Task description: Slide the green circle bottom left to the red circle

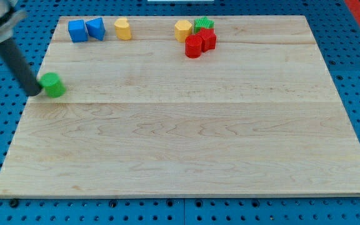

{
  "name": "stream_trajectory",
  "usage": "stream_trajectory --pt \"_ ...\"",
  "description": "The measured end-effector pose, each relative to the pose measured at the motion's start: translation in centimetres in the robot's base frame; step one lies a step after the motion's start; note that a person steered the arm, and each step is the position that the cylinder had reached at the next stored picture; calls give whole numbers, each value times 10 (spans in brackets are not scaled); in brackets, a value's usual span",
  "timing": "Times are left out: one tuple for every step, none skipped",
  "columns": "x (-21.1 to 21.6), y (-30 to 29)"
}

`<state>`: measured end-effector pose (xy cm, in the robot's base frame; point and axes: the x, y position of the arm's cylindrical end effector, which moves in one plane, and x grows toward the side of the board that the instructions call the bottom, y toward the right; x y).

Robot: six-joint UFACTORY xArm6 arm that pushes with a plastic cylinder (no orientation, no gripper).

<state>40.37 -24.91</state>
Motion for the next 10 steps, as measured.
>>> stream_trajectory --pt "-21 80" --pt "-53 155" --pt "-69 194" --pt "-69 202" --pt "-64 203" --pt "-64 204" --pt "-64 209" --pt "-74 214" --pt "-51 206" --pt "-46 219"
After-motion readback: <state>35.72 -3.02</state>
